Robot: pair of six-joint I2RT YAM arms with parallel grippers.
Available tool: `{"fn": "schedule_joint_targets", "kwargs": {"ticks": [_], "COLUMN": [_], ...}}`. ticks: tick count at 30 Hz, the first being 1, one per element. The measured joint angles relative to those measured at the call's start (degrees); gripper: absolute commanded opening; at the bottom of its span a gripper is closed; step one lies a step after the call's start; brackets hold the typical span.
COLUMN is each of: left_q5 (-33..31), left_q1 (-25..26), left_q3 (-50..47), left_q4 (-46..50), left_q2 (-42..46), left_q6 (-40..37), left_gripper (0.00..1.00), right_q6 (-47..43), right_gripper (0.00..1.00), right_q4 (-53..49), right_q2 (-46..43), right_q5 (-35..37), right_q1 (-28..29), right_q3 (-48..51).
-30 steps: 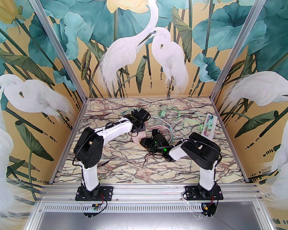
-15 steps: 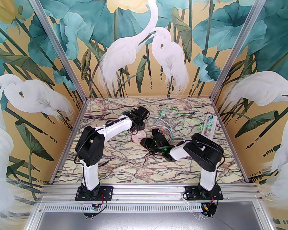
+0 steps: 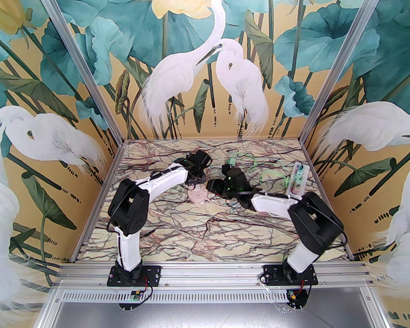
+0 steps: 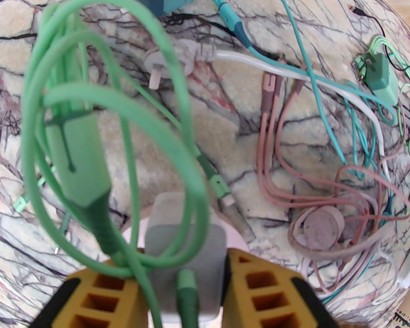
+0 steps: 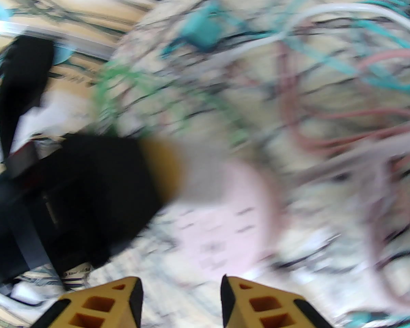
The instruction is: Pull the plug off the socket
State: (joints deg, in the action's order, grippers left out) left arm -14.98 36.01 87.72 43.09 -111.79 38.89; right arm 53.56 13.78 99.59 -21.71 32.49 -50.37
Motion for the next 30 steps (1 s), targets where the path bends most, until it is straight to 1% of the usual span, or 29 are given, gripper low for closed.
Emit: {"fn": "schedule_joint_targets", "kwargs": {"ticks": [2, 5, 12, 17, 24, 30], "left_q5": [0.0, 0.1, 0.1, 0.2, 0.0, 0.0], "left_q1": [0.0, 0.0, 0.0, 0.0, -0.1, -0.1], "left_q3": [0.0, 0.0, 0.0, 0.2, 1.4, 2.0], "left_q4": [0.0, 0.0, 0.0, 0.1, 1.5, 2.0], "left_q2": [0.0, 0.0, -0.1, -0.1, -0.8, -1.1], "left_q6": [0.0, 0.0, 0.0, 0.0, -0.2, -0.4], "left_gripper": [0.29, 0.28, 0.28, 0.28, 0.28, 0.27], "right_q6": [-1.2, -1.8, -1.7, -1.5, -1.4, -1.5], "right_gripper": [0.47, 0.47, 0.47, 0.46, 0.36, 0.36], "right_q4": [-1.5, -1.5, 2.2, 4.0, 0.8, -1.4], "right_q2": [2.3, 5.3, 12.7, 16.1, 17.7, 17.8], "right_q5": [-0.9, -2.9, -7.6, -9.7, -9.4, -8.3], "right_q1": [-1.3, -1.6, -1.4, -1.2, -1.1, -1.0], "right_q3": [-1.2, -2.5, -4.9, -8.4, -10.9, -11.7]}}
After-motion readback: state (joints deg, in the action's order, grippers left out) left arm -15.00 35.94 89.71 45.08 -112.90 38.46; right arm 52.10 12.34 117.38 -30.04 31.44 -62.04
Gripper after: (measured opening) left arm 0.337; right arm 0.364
